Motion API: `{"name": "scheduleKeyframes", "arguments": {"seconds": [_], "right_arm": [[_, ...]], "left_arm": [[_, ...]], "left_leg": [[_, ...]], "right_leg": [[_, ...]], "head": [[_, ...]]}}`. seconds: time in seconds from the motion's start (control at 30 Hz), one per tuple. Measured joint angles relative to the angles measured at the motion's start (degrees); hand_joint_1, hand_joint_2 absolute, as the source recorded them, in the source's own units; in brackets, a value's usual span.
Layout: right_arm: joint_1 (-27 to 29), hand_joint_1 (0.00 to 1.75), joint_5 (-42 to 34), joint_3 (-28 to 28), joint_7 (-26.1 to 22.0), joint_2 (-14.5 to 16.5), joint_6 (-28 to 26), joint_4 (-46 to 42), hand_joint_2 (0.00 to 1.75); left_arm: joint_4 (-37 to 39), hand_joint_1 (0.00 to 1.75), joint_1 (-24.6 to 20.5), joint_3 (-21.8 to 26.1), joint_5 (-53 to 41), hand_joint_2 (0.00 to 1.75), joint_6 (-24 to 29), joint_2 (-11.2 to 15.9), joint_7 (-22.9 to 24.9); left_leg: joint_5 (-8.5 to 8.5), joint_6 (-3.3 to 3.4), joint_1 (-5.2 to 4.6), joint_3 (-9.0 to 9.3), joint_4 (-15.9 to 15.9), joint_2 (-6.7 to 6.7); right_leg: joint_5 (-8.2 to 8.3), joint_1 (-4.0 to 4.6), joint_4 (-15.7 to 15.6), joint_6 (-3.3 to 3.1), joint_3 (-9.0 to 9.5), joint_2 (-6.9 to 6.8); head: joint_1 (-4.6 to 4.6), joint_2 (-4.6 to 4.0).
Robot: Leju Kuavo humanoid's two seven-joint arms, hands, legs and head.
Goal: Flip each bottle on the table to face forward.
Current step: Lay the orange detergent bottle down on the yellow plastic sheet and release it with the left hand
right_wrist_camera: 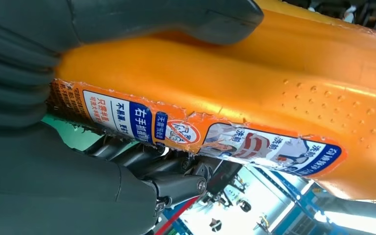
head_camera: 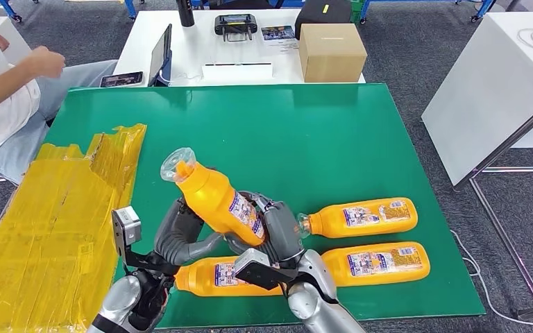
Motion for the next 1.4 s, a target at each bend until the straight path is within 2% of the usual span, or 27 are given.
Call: {"name": "scheduleKeyframes", "arguments": {"seconds": [0.7, 0.73, 0.83, 0.87, 1.4], "right_arm": [[-0.40, 1.75, 0.82, 1.61, 0.32, 0.29, 0.02, 2.74, 1.75], [-0.42, 1.75, 0.82, 1.62, 0.32, 0.30, 0.02, 2.79, 1.75], [-0.50, 1.75, 0.82, 1.69, 0.32, 0.31, 0.02, 2.92, 1.75], [-0.52, 1.75, 0.82, 1.73, 0.34, 0.31, 0.02, 2.94, 1.75], [-1.11, 1.75, 0.76, 1.92, 0.80, 0.33, -0.26, 3.20, 1.75]], "left_arm": [[1.00, 0.01, -0.15, 0.84, 0.68, 1.75, 0.08, 0.00, 0.13], [1.02, 0.24, -0.15, 0.84, 0.69, 1.75, 0.08, 0.00, 0.14], [1.23, 1.50, -0.21, 0.86, 0.91, 1.75, 0.12, 0.00, 0.22], [1.35, 1.71, -0.25, 0.87, 1.07, 1.75, 0.21, 0.00, 0.25], [2.32, 1.75, -0.77, 1.66, 3.31, 1.75, 3.89, -0.71, 1.08]], "left_leg": [[0.00, 0.00, 0.00, 0.00, 0.00, 0.00], [0.00, 0.00, 0.00, 0.00, 0.00, 0.00], [0.00, 0.00, 0.00, 0.00, 0.00, 0.00], [0.00, 0.00, 0.00, 0.00, 0.00, 0.00], [0.00, 0.00, 0.00, 0.00, 0.00, 0.00]], "right_leg": [[0.00, 0.00, 0.00, 0.00, -0.01, 0.00], [0.00, 0.00, 0.00, 0.00, -0.02, 0.00], [0.00, 0.00, 0.00, 0.00, -0.02, 0.00], [0.00, 0.00, 0.00, 0.00, -0.02, 0.00], [0.00, 0.00, 0.00, 0.00, -0.02, 0.00]], "head": [[0.00, 0.00], [0.00, 0.00], [0.00, 0.00], [0.00, 0.00], [0.00, 0.00]]}}
